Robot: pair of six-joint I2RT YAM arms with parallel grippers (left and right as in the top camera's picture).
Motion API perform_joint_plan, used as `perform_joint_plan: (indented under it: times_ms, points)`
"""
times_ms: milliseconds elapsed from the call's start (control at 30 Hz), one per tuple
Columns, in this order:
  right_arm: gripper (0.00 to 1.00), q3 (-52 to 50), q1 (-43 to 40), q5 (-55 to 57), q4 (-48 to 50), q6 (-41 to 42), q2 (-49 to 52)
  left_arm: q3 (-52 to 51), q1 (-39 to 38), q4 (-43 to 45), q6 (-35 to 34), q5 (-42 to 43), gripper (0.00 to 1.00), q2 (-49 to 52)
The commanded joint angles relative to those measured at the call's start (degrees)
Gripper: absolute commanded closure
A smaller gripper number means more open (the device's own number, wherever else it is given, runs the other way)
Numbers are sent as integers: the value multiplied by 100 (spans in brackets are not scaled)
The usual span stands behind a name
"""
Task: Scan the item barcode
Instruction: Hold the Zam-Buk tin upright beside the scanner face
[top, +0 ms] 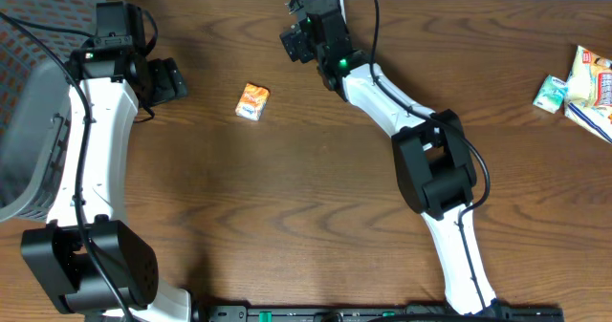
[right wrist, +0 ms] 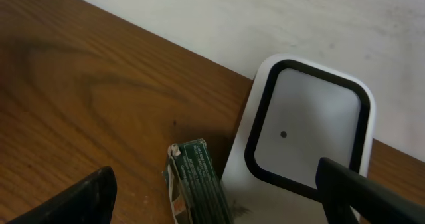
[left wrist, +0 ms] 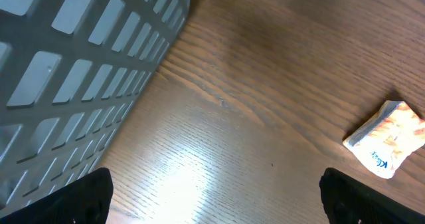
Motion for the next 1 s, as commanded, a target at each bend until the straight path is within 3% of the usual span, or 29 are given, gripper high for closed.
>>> perform_joint_plan:
  times_ms: [0, 133, 433, 567, 833, 867, 933, 967]
  points:
    - [11, 15, -225, -1051, 4, -87, 234, -28, 13, -13, 50, 13, 2, 55]
    - [17, 15, -297, -1598, 22, -90, 358, -28, 13, -13, 50, 13, 2, 55]
    - [16, 15, -343, -1526, -24, -87, 391, -28, 13, -13, 50, 13, 3, 55]
    - [36, 15, -326, -1578, -101, -85, 396, -28, 13, -13, 50, 13, 3, 55]
    - [37, 15, -284, -1587, -173, -87, 396, -28, 13, -13, 50, 13, 2, 55]
    - [42, 15, -286, -1587, -181, -85, 396, -28, 13, -13, 50, 13, 3, 55]
    - [65, 15, -291, -1585, -223, -85, 396, -28, 13, -13, 50, 13, 3, 55]
    - [67, 15, -291, -1587, -247, -85, 396, -28, 13, -13, 50, 13, 2, 55]
